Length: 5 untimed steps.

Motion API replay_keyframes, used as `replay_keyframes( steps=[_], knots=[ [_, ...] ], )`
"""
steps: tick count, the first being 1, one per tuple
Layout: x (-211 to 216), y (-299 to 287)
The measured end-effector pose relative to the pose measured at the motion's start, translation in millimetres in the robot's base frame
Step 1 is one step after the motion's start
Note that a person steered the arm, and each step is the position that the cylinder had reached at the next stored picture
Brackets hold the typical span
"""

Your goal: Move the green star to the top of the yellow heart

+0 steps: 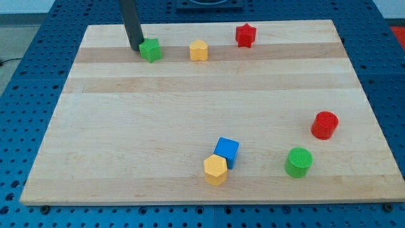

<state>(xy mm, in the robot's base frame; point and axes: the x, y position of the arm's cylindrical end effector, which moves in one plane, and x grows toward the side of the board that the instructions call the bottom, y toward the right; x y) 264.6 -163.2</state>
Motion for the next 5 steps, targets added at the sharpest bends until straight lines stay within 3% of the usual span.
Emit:
replay_keyframes(
  steps=[1, 3, 4, 5],
  knots=[
    [10, -41],
    [60, 7],
    [12, 11],
    [-4, 30]
  ],
)
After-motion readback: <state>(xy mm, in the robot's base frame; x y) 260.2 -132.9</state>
